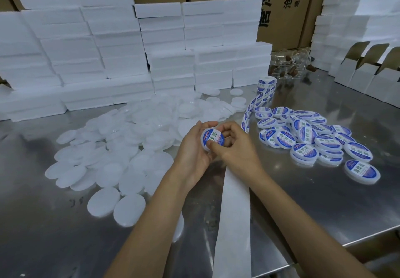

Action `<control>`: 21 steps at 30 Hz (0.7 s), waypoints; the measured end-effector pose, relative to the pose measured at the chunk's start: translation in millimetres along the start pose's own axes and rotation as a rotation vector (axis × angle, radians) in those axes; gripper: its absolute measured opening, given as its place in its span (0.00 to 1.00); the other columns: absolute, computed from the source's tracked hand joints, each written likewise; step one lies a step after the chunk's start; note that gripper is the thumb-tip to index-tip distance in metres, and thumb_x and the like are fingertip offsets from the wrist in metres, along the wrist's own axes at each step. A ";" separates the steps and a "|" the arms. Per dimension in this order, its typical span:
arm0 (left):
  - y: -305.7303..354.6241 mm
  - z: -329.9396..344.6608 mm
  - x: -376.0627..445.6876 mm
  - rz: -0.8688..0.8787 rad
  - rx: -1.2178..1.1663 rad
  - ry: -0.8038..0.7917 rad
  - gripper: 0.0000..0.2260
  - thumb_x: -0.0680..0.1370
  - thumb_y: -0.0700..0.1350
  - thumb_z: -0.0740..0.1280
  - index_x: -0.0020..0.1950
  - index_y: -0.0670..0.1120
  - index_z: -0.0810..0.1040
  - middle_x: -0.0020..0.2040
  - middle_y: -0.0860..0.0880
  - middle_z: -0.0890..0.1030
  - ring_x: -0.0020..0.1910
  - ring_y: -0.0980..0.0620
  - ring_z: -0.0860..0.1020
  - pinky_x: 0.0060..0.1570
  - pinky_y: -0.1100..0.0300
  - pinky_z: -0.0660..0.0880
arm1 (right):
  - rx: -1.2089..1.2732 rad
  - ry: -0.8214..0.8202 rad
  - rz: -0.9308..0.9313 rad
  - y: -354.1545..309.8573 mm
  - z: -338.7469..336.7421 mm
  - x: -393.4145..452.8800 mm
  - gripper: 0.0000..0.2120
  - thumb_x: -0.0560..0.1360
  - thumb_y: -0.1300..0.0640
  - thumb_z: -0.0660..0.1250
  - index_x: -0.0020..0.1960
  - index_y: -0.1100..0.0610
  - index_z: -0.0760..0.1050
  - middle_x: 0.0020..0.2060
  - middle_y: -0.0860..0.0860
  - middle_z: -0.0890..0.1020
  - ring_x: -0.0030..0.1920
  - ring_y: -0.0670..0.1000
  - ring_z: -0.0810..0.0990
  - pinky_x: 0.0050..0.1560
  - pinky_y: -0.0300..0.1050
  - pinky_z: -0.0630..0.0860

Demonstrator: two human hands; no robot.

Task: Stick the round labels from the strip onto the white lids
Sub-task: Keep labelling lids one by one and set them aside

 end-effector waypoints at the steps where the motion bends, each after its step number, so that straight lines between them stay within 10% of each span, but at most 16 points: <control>1: 0.1 -0.5 0.0 0.005 0.005 0.002 0.18 0.87 0.50 0.53 0.60 0.40 0.77 0.52 0.41 0.83 0.52 0.44 0.82 0.56 0.52 0.79 | -0.039 0.017 -0.027 0.3 -0.2 -0.6 0.14 0.70 0.62 0.75 0.53 0.55 0.76 0.41 0.46 0.81 0.35 0.41 0.78 0.40 0.38 0.77; 8: 3.2 -2.7 -3.4 -0.013 -0.118 -0.001 0.19 0.86 0.51 0.54 0.62 0.40 0.77 0.63 0.35 0.80 0.62 0.39 0.81 0.65 0.45 0.76 | -0.196 0.106 -0.119 -0.5 -5.6 -4.2 0.28 0.67 0.49 0.78 0.62 0.48 0.69 0.45 0.43 0.73 0.44 0.35 0.75 0.39 0.28 0.70; 14: 4.3 2.8 -6.5 -0.018 -0.156 -0.075 0.20 0.87 0.51 0.52 0.61 0.38 0.76 0.57 0.34 0.82 0.54 0.38 0.83 0.62 0.43 0.78 | -0.463 0.095 -0.144 -0.2 -7.5 -6.3 0.22 0.66 0.27 0.69 0.37 0.41 0.63 0.37 0.42 0.71 0.37 0.41 0.72 0.35 0.39 0.63; 21: 6.3 2.1 -8.6 -0.047 -0.141 -0.096 0.20 0.86 0.51 0.54 0.55 0.38 0.79 0.51 0.38 0.82 0.49 0.44 0.83 0.49 0.51 0.84 | -0.439 0.070 -0.201 5.3 -9.8 -2.2 0.18 0.81 0.44 0.61 0.37 0.51 0.66 0.29 0.46 0.71 0.32 0.46 0.70 0.34 0.43 0.62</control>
Point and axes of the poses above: each hand's wrist, its own x-axis towards the middle knuckle, its own z-axis out of the palm, y = z × x, the point moved 2 cm from there along x, towards the middle knuckle
